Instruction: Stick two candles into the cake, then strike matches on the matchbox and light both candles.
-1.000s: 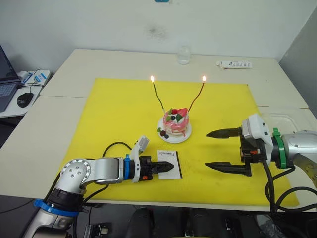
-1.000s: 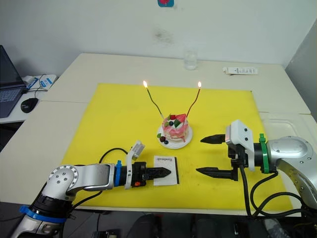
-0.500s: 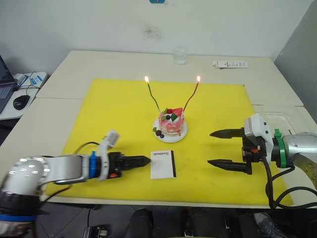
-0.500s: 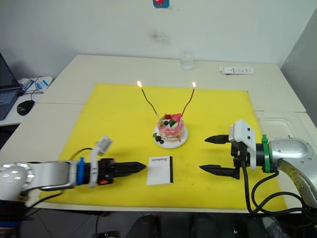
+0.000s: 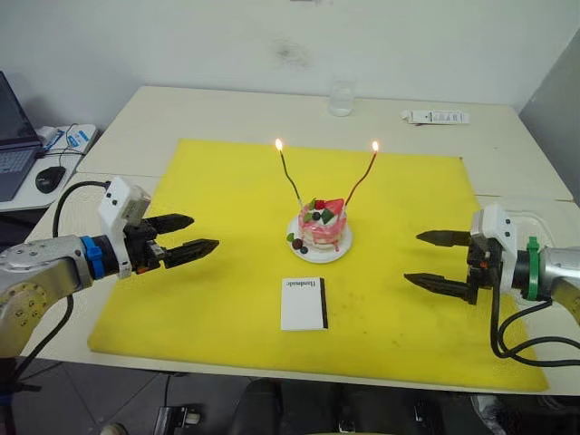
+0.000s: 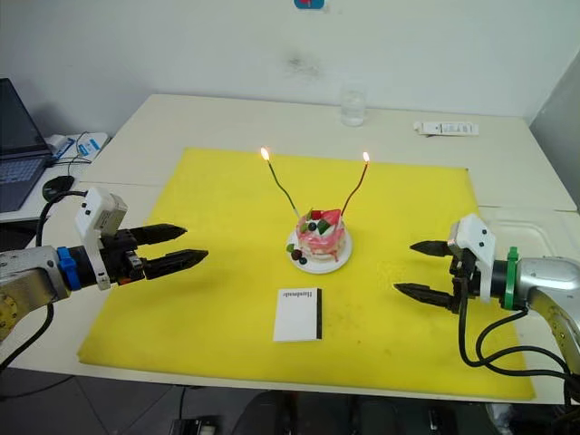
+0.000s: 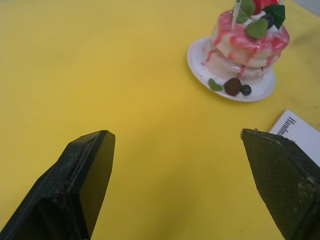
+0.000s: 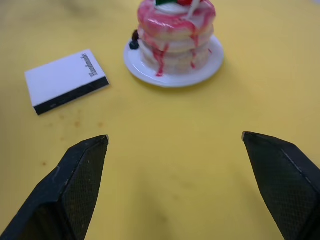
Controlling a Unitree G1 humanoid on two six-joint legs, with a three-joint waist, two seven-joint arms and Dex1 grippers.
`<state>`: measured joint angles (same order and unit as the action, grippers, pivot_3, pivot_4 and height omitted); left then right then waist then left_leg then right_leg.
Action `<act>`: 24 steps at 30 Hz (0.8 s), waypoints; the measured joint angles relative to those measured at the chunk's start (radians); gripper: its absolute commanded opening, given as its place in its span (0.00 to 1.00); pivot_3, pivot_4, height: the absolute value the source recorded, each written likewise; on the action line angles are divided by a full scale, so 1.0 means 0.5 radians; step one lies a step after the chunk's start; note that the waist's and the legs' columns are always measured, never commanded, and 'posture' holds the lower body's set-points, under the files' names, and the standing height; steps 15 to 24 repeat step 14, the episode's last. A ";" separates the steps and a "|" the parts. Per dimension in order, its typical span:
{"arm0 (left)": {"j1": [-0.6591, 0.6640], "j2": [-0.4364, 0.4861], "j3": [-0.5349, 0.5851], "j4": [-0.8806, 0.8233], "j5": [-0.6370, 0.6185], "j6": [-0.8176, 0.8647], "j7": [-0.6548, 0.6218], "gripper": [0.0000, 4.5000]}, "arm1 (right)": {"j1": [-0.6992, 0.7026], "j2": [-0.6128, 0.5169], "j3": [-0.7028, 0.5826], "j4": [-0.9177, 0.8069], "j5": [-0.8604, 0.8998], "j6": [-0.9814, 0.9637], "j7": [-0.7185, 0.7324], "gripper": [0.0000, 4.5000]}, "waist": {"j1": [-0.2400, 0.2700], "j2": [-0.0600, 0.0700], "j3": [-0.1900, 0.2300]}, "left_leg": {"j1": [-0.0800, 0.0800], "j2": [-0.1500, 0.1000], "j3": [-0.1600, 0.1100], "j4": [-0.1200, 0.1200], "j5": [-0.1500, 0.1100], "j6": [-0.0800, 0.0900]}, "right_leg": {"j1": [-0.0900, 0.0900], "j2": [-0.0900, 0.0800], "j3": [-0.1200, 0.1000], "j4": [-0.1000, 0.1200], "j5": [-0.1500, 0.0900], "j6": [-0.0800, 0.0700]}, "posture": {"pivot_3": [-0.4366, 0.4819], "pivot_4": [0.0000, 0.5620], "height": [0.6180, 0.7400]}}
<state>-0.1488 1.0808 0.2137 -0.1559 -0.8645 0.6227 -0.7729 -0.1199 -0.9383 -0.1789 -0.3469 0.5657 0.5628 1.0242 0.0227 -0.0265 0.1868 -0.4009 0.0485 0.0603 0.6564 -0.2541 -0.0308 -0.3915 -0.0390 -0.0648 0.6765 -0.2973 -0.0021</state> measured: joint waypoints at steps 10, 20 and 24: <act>-0.070 -0.167 -0.057 0.179 0.453 -0.214 -0.155 0.99 | 0.064 0.004 -0.076 0.000 -0.043 -0.015 -0.054 1.00 | -0.001 0.000 0.000 | 0.001 0.000 0.000 -0.001 0.000 0.000 | 0.000 -0.001 -0.001 0.004 0.000 0.001 | 0.48 0.27 1.00; -0.109 -0.184 -0.057 0.179 0.509 -0.215 -0.208 0.99 | 0.058 0.017 -0.076 -0.001 -0.035 -0.009 -0.085 1.00 | -0.002 0.000 0.000 | 0.001 0.000 0.000 -0.001 0.000 0.000 | 0.000 -0.001 -0.001 0.004 0.000 0.001 | 0.48 0.27 1.00; -0.109 -0.184 -0.057 0.179 0.509 -0.215 -0.208 0.99 | 0.058 0.017 -0.076 -0.001 -0.035 -0.009 -0.085 1.00 | -0.002 0.000 0.000 | 0.001 0.000 0.000 -0.001 0.000 0.000 | 0.000 -0.001 -0.001 0.004 0.000 0.001 | 0.48 0.27 1.00</act>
